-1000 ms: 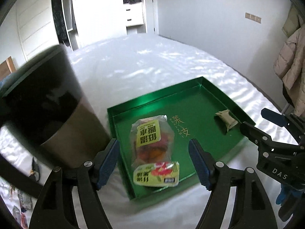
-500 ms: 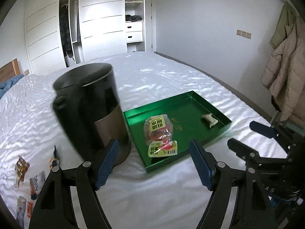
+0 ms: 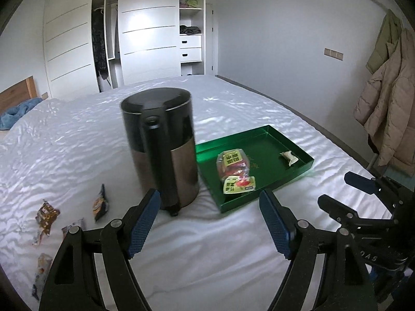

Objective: Organize snacks
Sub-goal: 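Move both tools back toward the remaining snacks on the bed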

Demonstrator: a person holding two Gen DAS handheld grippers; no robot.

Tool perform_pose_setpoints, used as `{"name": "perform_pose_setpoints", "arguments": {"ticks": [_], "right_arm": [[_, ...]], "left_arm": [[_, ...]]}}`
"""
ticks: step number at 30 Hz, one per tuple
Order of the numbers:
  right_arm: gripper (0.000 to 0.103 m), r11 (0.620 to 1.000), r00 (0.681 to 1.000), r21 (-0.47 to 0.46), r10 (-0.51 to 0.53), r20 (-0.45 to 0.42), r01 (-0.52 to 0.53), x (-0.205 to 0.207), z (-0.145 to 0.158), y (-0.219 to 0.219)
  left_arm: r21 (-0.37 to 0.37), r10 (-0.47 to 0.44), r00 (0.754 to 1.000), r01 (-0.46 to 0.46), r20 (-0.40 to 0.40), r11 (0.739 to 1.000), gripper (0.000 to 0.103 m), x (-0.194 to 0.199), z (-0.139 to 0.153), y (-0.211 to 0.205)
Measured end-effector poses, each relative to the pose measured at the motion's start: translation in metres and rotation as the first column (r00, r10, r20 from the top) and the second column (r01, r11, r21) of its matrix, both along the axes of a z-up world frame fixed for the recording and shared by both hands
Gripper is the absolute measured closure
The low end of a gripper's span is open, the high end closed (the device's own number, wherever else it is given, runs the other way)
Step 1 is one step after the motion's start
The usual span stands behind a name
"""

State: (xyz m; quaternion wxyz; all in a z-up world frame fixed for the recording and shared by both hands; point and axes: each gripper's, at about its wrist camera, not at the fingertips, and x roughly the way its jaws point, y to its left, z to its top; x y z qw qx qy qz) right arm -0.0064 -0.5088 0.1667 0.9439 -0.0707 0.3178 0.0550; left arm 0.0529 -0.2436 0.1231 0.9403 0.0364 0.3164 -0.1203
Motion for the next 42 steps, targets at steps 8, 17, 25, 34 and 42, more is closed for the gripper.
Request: {"name": "perform_pose_setpoints", "arguments": {"ticks": [8,17,25,34,42], "right_arm": [[0.0,1.0,1.0,0.018,0.018,0.01,-0.018,-0.018,0.009,0.025],[0.0,0.998,0.998,0.01,0.057,0.01,-0.057,-0.033,0.015,0.066],[0.0,0.997,0.997,0.007,0.079,-0.009,-0.079,-0.041,0.013,0.105],[0.0,0.986,0.984,0.016,0.169,-0.051,-0.168,-0.038,0.0,0.176],[0.0,0.961,0.95,0.058,0.276,-0.144,-0.27,-0.029,-0.043,0.27]], "left_arm": [[-0.02,0.04,0.999,-0.04,0.014,0.999,0.029,-0.02,0.009,0.036],[-0.035,0.074,0.997,-0.073,0.017,0.997,0.027,-0.041,0.005,0.077],[0.014,0.112,0.994,-0.112,-0.011,0.994,0.027,-0.061,-0.022,0.133],[0.107,0.277,0.96,-0.271,-0.05,0.957,0.027,-0.073,-0.06,0.26],[0.156,0.28,0.944,-0.254,-0.173,0.955,0.027,-0.061,-0.107,0.342]]}}
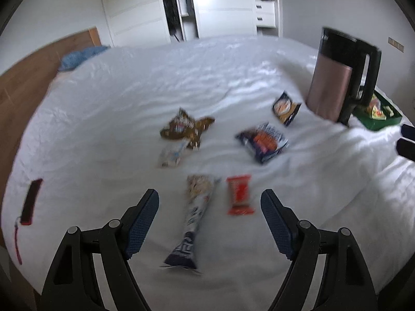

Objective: Organize snacks
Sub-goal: 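Move both tools back toward the remaining snacks on the bed, then grasp the white wafer stick with the left tool while the right tool grasps the red candy bar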

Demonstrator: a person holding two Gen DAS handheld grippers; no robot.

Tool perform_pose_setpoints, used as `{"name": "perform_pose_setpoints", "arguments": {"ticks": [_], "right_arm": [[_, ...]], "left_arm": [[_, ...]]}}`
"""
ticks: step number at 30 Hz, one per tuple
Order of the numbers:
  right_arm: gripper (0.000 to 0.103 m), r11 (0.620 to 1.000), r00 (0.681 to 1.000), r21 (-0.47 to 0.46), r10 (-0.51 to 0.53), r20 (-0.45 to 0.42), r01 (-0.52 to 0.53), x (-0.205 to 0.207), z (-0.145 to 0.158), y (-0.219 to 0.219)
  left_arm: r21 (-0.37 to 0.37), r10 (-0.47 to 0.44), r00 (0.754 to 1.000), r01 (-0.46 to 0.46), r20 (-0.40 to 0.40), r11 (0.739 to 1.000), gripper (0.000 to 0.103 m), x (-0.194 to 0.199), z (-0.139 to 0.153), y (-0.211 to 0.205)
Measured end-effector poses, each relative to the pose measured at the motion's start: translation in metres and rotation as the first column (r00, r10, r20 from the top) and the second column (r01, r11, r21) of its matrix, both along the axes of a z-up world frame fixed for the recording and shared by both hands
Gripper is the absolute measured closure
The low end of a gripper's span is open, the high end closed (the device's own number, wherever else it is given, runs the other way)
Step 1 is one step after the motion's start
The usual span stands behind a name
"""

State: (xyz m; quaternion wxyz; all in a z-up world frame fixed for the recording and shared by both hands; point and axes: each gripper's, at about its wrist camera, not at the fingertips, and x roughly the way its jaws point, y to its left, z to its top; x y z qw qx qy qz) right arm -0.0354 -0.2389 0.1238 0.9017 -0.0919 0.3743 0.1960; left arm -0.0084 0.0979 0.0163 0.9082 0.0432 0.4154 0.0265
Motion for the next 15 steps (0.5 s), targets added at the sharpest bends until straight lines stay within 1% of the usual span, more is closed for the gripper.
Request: {"name": "perform_pose_setpoints", "arguments": {"ticks": [4,8,13,15], "right_arm": [[0.0,0.999,0.997,0.006,0.045,-0.068,-0.045,0.007,-0.028,0.048],[0.0,0.996,0.989,-0.009,0.086,-0.12,-0.087,0.011,-0.054,0.088],[0.0,0.993,0.979,-0.016,0.109,-0.172,-0.113,0.023,-0.076,0.122],[0.0,0.994,0.973,-0.009,0.106,-0.204,-0.11,0.031,-0.085,0.131]], "left_arm": [[0.001,-0.054,0.997,0.054,-0.063,0.999,0.027,0.013,-0.025,0.008],[-0.026,-0.083,0.991,0.08,-0.107,0.996,0.027,0.026,-0.042,0.014],[-0.043,-0.087,0.982,0.081,-0.17,0.996,0.027,0.037,-0.059,0.027],[-0.043,-0.077,0.98,0.07,-0.184,0.997,0.03,0.04,-0.064,0.035]]}}
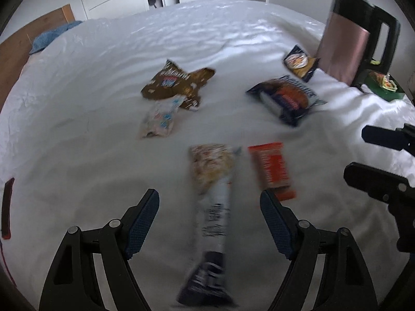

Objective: Organize snacks
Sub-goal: 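Grasp the white wafer stick with the left tool while the right tool grasps the red candy bar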

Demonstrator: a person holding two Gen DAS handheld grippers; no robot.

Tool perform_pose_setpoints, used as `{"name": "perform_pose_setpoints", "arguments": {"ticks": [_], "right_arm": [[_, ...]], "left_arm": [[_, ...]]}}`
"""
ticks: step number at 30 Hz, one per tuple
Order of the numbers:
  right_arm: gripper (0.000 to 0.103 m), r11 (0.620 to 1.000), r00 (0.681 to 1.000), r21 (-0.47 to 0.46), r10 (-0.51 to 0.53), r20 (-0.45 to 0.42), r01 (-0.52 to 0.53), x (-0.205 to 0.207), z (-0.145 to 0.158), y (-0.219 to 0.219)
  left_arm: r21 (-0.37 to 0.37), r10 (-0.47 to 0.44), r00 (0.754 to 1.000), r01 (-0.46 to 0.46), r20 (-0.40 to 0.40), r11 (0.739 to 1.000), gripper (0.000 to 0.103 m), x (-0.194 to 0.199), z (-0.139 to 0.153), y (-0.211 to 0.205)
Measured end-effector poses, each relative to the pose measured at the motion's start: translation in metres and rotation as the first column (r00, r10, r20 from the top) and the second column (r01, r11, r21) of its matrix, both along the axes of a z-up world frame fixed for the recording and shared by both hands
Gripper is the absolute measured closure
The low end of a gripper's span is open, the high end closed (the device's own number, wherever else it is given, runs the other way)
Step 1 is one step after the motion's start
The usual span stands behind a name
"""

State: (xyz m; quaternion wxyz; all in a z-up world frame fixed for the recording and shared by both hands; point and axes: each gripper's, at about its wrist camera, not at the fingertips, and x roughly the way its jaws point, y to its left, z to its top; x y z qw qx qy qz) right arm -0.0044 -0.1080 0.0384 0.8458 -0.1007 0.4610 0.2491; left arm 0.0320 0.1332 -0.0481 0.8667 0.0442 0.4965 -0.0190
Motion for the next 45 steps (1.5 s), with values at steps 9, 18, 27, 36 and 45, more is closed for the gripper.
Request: {"name": "perform_pose_setpoints", "arguments": {"ticks": [9,18,27,36,45], "right_arm": [[0.0,1.0,0.995,0.012,0.005,-0.104,-0.004,0.019,-0.034,0.037],[0.0,0.999,0.984,0.042,0.0,-0.176,0.007,0.037,-0.056,0.066],[0.027,0.999,0.978,0.033,0.024,-0.209,-0.017,0.045,-0.065,0.072],[0.028,0.996,0.979,0.039,0.085,-0.183,-0.079,0.035,-0.049,0.07],[0.028,0.993,0.983,0.072,0.106,-0.148,-0.096,0.019,-0.024,0.051]], "left_arm": [[-0.054,0.037,0.999,-0.038,-0.032,0.998,0.049,0.009,-0.022,0.033],[-0.106,0.041,0.999,-0.043,-0.02,0.993,0.055,0.011,-0.034,0.044],[-0.115,0.048,0.999,-0.048,-0.003,0.992,0.066,0.012,-0.037,0.042],[-0.092,0.061,0.998,-0.058,0.022,0.994,0.086,0.006,-0.029,0.036],[-0.124,0.048,0.998,-0.041,0.046,0.991,0.088,-0.007,-0.002,0.017]]}}
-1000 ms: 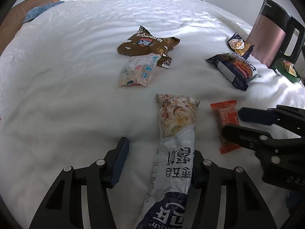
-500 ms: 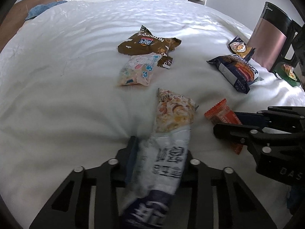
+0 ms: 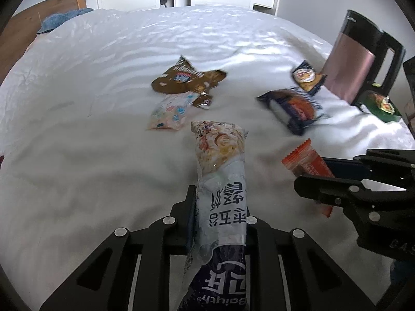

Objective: Organize snacks
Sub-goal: 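Carry the wafer stick and red candy bar over the green tray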

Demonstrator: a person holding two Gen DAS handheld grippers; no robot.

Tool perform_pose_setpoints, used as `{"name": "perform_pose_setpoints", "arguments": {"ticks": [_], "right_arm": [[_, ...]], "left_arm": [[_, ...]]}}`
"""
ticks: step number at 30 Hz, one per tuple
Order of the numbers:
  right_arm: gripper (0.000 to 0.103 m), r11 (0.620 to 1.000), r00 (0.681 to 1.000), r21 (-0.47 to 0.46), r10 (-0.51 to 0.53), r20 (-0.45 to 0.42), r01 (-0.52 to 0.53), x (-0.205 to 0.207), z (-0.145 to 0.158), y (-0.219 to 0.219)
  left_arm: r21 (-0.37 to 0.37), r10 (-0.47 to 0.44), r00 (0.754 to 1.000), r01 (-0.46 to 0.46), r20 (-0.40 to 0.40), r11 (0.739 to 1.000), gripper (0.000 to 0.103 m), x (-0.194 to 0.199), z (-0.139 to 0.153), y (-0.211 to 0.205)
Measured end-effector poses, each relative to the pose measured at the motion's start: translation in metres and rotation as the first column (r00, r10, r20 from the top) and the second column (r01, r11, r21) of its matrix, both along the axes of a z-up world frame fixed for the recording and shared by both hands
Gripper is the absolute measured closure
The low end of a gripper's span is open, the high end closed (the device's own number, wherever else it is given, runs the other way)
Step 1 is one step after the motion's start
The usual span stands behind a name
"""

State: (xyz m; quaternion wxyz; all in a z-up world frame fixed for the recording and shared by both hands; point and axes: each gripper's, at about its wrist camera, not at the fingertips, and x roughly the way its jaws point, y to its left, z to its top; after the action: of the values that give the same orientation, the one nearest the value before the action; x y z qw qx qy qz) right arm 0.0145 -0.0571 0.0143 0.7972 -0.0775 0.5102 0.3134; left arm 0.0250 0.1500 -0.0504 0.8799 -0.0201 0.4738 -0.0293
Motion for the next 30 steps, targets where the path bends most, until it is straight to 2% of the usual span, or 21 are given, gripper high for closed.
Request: {"name": "perform_pose_setpoints", "arguments": {"ticks": [7,12,19,25,30], "right_arm": [[0.028,0.999,0.999,0.034,-0.026,0.02,0.025,-0.015,0.021,-0.038],[0.028,0.996,0.997,0.051,-0.069,0.041,0.066,-0.024,0.037,-0.085],[0.028,0.977,0.977,0.061,-0.207,0.052,0.204,-0.031,0.044,-0.181],[0.028,0.925,0.924,0.057,-0.379,0.048,0.377,-0.036,0.038,-0.285],[0.028,0.863,0.861,0.068,-0.505,0.064,0.501,-0.04,0.041,-0.369]], "left_arm": [[0.002,-0.035,0.999,0.035,0.03,0.999,0.088,-0.017,0.031,-0.024],[0.017,-0.077,0.996,0.076,0.039,0.997,0.088,-0.024,0.048,-0.053],[0.018,-0.21,0.977,0.21,0.016,0.977,0.088,-0.028,0.056,-0.13],[0.02,-0.351,0.936,0.352,-0.029,0.936,0.088,-0.022,0.049,-0.221],[0.013,-0.444,0.895,0.445,-0.051,0.896,0.088,-0.021,0.052,-0.288]]}}
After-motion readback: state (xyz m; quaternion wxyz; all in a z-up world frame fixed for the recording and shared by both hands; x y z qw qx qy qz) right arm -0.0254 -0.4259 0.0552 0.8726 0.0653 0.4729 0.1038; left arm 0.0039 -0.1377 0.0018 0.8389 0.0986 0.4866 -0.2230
